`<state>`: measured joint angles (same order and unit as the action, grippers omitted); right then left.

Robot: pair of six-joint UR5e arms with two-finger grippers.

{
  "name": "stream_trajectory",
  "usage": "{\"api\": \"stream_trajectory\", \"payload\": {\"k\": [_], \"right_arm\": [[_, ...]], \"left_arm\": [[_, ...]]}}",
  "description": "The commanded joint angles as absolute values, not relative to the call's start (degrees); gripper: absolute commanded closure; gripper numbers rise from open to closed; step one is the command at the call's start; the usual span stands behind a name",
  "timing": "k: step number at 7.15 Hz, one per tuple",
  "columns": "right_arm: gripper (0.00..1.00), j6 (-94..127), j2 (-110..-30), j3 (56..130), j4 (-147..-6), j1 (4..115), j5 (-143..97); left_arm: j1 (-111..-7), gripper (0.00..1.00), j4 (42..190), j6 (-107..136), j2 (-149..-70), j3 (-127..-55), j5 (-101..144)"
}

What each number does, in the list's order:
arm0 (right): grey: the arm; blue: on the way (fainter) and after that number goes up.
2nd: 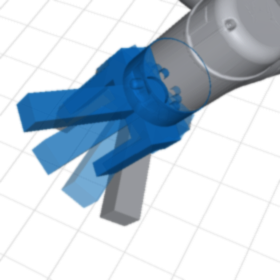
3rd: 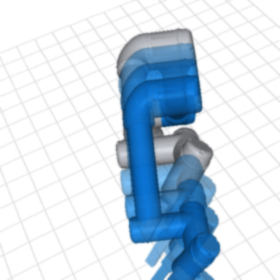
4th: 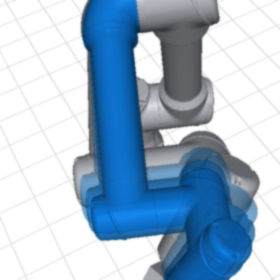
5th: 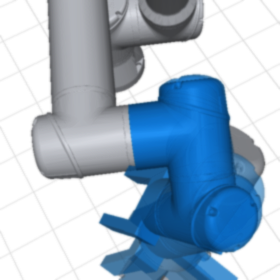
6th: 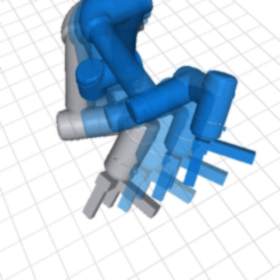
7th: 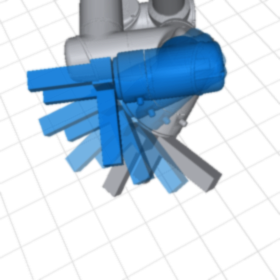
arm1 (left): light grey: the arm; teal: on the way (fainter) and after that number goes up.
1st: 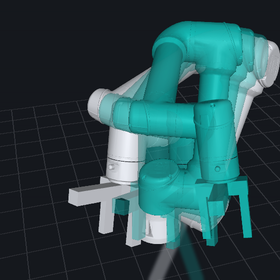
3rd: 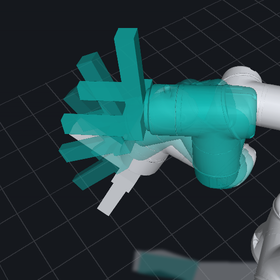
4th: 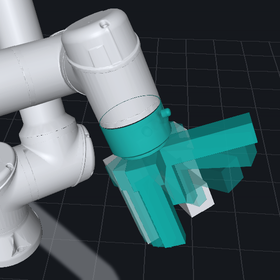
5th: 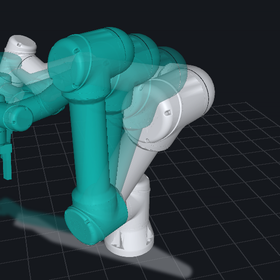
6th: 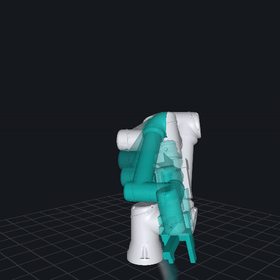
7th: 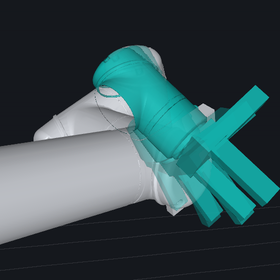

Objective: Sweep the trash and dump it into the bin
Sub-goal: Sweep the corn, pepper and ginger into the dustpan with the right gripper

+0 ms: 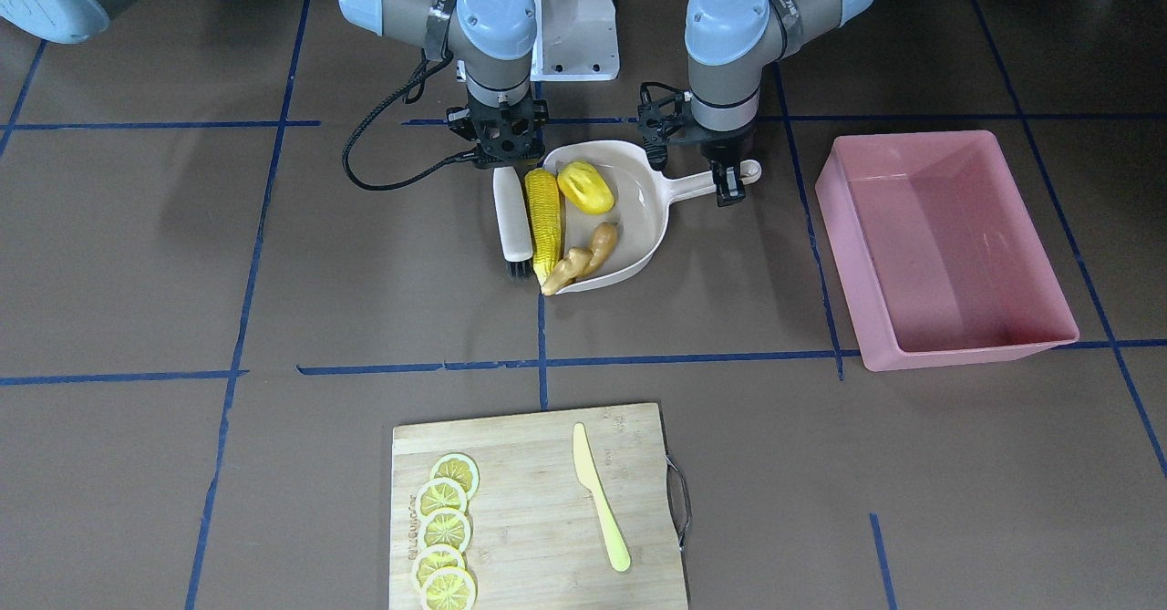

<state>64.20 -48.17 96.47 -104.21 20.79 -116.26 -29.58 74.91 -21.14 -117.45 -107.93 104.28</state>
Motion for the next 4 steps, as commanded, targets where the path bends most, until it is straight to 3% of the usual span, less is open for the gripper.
{"api": "stream_trajectory", "payload": {"k": [1, 4], "right_arm": [[1.00, 64.2, -46.1, 95.8, -104.2, 20.1, -116.3], [1.00, 64.3, -43.9, 93.3, -104.2, 19.4, -116.2]], "left_arm": [[-29.4, 0.95, 74.9, -20.9, -117.5, -107.9, 104.0], [-29.1, 0.95, 75.0, -20.1, -117.4, -108.0, 104.1]]}}
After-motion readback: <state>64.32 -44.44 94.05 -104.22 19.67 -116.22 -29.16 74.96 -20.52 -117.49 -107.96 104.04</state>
